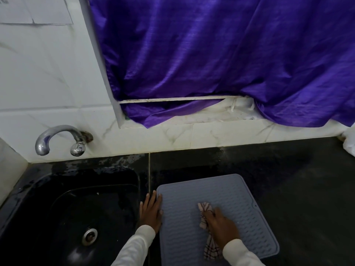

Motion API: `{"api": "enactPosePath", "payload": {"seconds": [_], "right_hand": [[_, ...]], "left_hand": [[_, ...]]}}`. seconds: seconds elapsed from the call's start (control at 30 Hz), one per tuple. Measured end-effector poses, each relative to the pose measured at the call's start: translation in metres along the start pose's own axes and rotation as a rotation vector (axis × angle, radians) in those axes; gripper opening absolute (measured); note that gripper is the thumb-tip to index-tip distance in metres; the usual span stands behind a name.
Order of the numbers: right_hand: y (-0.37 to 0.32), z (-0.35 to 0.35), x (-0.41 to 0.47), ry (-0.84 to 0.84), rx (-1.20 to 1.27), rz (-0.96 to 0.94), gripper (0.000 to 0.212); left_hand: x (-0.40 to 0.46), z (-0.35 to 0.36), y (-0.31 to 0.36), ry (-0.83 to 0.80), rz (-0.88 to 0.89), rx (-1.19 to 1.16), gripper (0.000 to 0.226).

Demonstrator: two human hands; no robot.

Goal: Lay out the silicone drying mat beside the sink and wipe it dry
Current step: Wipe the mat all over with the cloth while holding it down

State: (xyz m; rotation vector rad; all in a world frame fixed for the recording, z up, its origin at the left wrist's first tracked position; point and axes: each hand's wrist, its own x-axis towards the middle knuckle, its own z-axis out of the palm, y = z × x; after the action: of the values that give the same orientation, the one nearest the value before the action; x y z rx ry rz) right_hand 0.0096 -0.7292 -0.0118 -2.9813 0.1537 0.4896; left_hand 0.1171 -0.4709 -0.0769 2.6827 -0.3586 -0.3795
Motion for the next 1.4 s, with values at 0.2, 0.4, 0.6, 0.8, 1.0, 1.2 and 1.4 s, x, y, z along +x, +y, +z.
{"api": "enactPosePath", "payload": {"seconds": [0.2, 0.4, 0.6, 0.8, 1.0, 1.2, 1.4], "right_hand": [[0.066, -0.022, -0.007, -0.015, 0.092, 0.103, 0.052], [0.119, -0.042, -0.015, 0.023, 0.206, 0.333, 0.043], [0.138, -0.04, -0.005, 0.0, 0.23, 0.405, 0.051], [0.129, -0.041, -0.007, 0.092, 0.163, 0.341, 0.077], [0.091, -0.052, -0.013, 0.178, 0.607, 0.354, 0.03], [-0.031, -0.02, -0.007, 0.117, 0.633, 0.045, 0.031], [-0.129, 0.008, 0.005, 0.021, 0.462, -0.033, 0.035]], "left_hand": [[0.0, 0.0, 0.002, 0.014, -0.014, -0.055, 0.073], [0.0, 0.004, 0.001, 0.05, -0.007, -0.054, 0.076], [0.001, 0.007, -0.001, 0.079, -0.021, -0.066, 0.078], [-0.002, 0.004, 0.003, 0.086, -0.019, -0.068, 0.076], [-0.006, 0.005, 0.002, 0.091, 0.013, -0.077, 0.077], [-0.006, 0.005, -0.001, 0.078, 0.022, -0.056, 0.064], [-0.004, 0.004, 0.0, 0.1, 0.023, -0.074, 0.062]]}}
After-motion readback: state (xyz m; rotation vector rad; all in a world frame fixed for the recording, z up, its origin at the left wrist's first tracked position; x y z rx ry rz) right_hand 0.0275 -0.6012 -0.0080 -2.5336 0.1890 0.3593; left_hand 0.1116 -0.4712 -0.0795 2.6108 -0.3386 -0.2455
